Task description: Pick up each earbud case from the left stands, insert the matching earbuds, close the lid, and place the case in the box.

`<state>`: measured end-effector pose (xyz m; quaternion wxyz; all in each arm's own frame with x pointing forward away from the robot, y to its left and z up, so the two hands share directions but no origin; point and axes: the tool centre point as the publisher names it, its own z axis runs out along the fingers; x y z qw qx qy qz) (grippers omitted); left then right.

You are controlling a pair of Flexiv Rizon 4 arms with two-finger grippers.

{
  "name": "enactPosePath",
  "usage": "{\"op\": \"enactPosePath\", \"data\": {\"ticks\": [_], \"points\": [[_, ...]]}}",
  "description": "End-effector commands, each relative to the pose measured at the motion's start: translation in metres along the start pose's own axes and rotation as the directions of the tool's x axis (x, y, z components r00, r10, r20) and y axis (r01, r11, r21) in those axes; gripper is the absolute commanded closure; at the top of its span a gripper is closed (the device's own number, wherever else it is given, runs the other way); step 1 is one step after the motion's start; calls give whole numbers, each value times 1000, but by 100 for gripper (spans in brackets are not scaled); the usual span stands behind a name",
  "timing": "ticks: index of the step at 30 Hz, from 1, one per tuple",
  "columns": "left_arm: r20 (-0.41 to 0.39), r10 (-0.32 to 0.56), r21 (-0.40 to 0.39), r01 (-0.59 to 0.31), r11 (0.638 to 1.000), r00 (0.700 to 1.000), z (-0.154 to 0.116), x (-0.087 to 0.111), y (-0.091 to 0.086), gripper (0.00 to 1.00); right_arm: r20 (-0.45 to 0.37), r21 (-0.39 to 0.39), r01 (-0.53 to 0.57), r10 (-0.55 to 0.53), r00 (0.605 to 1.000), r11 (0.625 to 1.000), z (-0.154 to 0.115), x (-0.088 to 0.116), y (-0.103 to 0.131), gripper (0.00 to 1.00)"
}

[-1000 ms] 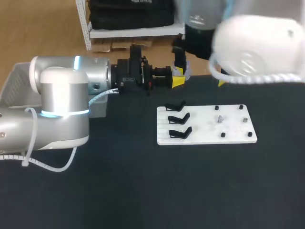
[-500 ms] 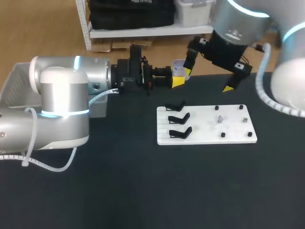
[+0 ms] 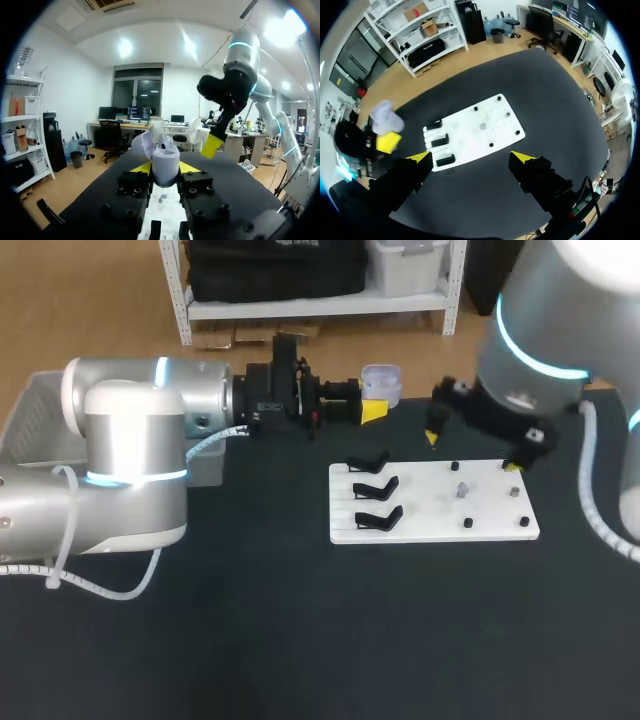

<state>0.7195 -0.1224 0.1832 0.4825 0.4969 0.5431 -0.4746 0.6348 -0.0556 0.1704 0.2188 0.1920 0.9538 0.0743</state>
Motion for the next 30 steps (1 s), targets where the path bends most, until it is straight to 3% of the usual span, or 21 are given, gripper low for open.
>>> {"op": "enactPosePath", "data": {"ticks": [1,8,23,24,26,30], "points": [[6,4,-7,-4,1000,1000,0,1,-2,100,2,-69,24,-24,1000,997,27,9,-9,0],[6,4,-7,-4,1000,1000,0,1,-2,100,8,-17,49,-49,999,999,68,17,-19,0],[6,4,-7,-4,1000,1000,0,1,-2,100,8,-17,49,-49,999,999,68,17,-19,0],[6,4,-7,-4,1000,1000,0,1,-2,100,-3,-31,7,-7,1000,999,78,17,-21,0],[6,4,-7,-4,1000,1000,0,1,-2,100,57,41,29,-31,998,999,93,14,-27,0],[6,4,-7,-4,1000,1000,0,1,-2,100,84,49,-13,9,996,999,105,2,-30,0]]}}
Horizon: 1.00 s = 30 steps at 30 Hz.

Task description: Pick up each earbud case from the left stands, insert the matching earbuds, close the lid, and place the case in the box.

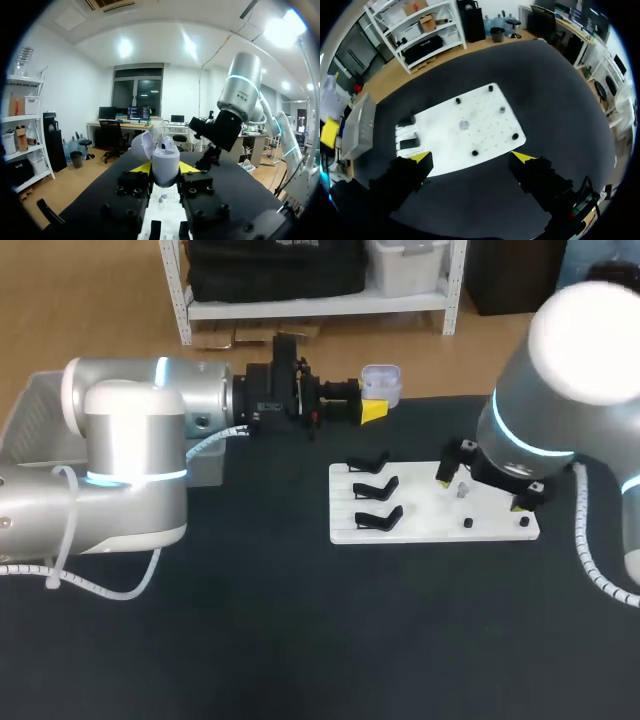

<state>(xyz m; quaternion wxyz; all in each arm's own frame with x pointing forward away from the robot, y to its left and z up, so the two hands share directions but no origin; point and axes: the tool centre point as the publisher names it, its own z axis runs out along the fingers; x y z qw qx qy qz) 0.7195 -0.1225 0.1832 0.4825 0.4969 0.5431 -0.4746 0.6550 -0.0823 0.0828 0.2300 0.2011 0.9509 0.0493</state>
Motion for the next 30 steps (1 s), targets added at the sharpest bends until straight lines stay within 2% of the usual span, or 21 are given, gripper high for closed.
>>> {"op": "enactPosePath", "data": {"ticks": [1,11,14,18,20,23,26,30], "points": [[6,4,-7,-4,1000,1000,0,1,-2,100,52,0,-11,11,999,1000,21,-7,10,0],[6,4,-7,-4,1000,1000,0,1,-2,100,9,9,1,-1,1000,1000,50,-17,21,0],[6,4,-7,-4,1000,1000,0,1,-2,100,-3,14,14,-14,1000,1000,55,-17,23,6],[6,4,-7,-4,1000,1000,0,1,-2,100,-10,20,16,-16,1000,1000,63,-18,23,35],[6,4,-7,-4,1000,1000,0,1,-2,100,-21,14,19,-19,1000,1000,66,-18,22,40],[6,4,-7,-4,1000,1000,0,1,-2,100,-27,20,34,-34,999,999,70,-17,21,41],[6,4,-7,-4,1000,1000,0,1,-2,100,-27,25,34,-34,999,999,72,-19,19,49],[6,4,-7,-4,1000,1000,0,1,-2,100,-38,31,24,-23,999,999,76,-18,16,52]]}}
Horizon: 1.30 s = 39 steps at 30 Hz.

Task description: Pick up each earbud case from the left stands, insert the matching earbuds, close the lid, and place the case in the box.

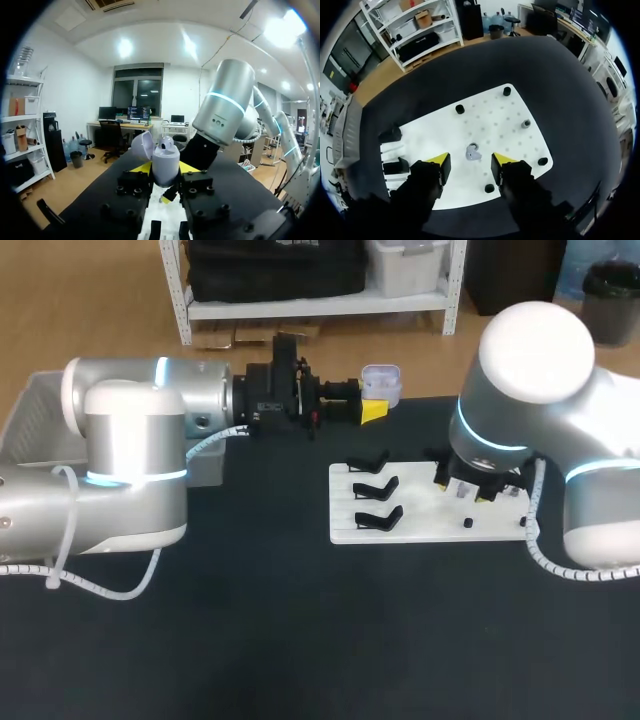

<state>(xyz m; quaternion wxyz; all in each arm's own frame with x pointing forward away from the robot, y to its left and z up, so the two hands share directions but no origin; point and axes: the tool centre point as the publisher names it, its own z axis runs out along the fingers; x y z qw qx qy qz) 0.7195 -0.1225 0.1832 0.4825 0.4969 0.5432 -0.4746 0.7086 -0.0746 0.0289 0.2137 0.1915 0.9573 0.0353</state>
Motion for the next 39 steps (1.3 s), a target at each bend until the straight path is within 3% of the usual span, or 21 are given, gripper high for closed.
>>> {"op": "enactPosePath", "data": {"ticks": [1,21,27,37,39], "points": [[6,4,-7,-4,1000,1000,0,1,-2,100,-12,7,-8,8,1000,1000,5,1,0,53],[6,4,-7,-4,1000,1000,0,1,-2,100,-14,7,-33,33,999,999,12,-5,-1,67],[6,4,-7,-4,1000,1000,0,1,-2,100,-18,5,-21,21,1000,1000,13,-5,1,76],[6,4,-7,-4,1000,1000,0,1,-2,100,-19,13,-23,24,1000,1000,14,-7,0,77],[6,4,-7,-4,1000,1000,0,1,-2,100,-18,15,-22,23,1000,1000,14,-7,0,82]]}}
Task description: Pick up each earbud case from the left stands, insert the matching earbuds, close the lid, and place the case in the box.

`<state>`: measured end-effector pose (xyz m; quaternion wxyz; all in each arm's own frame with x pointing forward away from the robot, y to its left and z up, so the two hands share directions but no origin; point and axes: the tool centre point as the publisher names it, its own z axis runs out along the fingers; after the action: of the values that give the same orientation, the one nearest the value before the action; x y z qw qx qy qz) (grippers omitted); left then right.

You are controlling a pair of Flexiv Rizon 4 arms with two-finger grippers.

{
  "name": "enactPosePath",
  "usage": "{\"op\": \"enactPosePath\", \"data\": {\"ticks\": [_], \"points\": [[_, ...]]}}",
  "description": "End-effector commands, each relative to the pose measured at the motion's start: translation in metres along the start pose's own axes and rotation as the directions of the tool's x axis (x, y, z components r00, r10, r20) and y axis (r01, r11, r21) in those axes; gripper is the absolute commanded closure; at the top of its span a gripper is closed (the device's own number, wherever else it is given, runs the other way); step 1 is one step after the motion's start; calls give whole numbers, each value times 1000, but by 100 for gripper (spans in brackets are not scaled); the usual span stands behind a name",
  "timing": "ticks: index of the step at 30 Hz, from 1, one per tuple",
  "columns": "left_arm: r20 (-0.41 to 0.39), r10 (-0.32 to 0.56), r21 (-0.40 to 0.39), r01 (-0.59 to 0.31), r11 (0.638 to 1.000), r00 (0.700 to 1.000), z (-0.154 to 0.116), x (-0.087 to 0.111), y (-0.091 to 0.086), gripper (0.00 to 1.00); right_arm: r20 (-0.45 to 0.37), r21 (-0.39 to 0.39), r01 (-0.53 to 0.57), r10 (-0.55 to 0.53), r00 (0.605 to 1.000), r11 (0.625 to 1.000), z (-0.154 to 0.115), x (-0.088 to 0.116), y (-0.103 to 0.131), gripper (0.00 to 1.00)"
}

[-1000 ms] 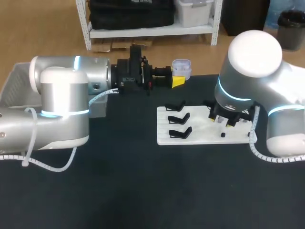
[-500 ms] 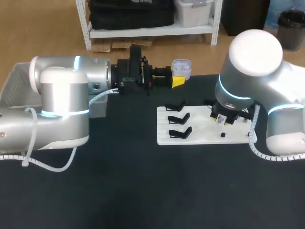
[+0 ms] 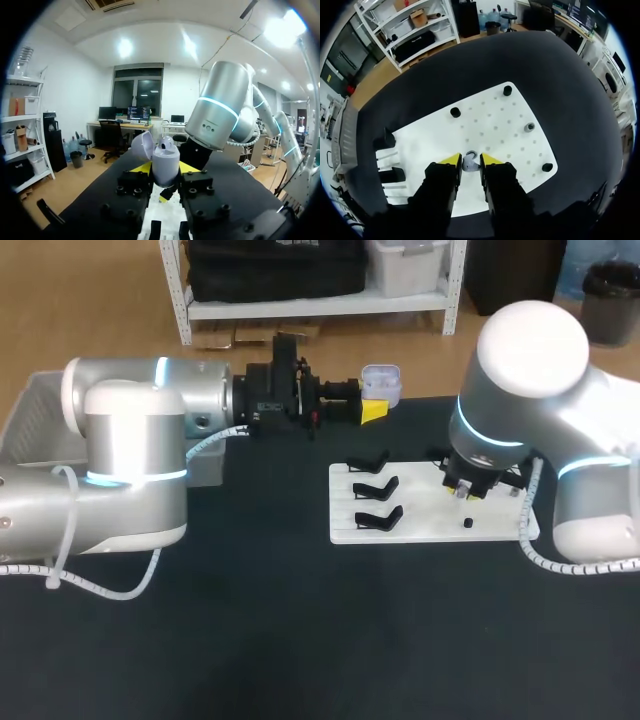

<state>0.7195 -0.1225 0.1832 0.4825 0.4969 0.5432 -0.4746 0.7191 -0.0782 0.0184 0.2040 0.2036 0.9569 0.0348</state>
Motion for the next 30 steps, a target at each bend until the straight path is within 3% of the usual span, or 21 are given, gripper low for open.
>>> {"op": "enactPosePath", "data": {"ticks": [1,3,12,21,30], "points": [[6,4,-7,-4,1000,1000,0,1,-2,100,0,7,1,-1,1000,1000,0,-1,1,89],[6,4,-7,-4,1000,1000,0,1,-2,100,1,8,-1,1,1000,1000,0,-1,1,100],[6,4,-7,-4,1000,1000,0,1,-2,100,-13,1,12,-12,1000,1000,-22,-5,4,100],[6,4,-7,-4,1000,1000,0,1,-2,100,-148,-49,89,-95,984,995,-98,-9,2,100],[6,4,-7,-4,1000,1000,0,1,-2,100,-176,-91,234,-247,953,968,-167,-3,19,100]]}}
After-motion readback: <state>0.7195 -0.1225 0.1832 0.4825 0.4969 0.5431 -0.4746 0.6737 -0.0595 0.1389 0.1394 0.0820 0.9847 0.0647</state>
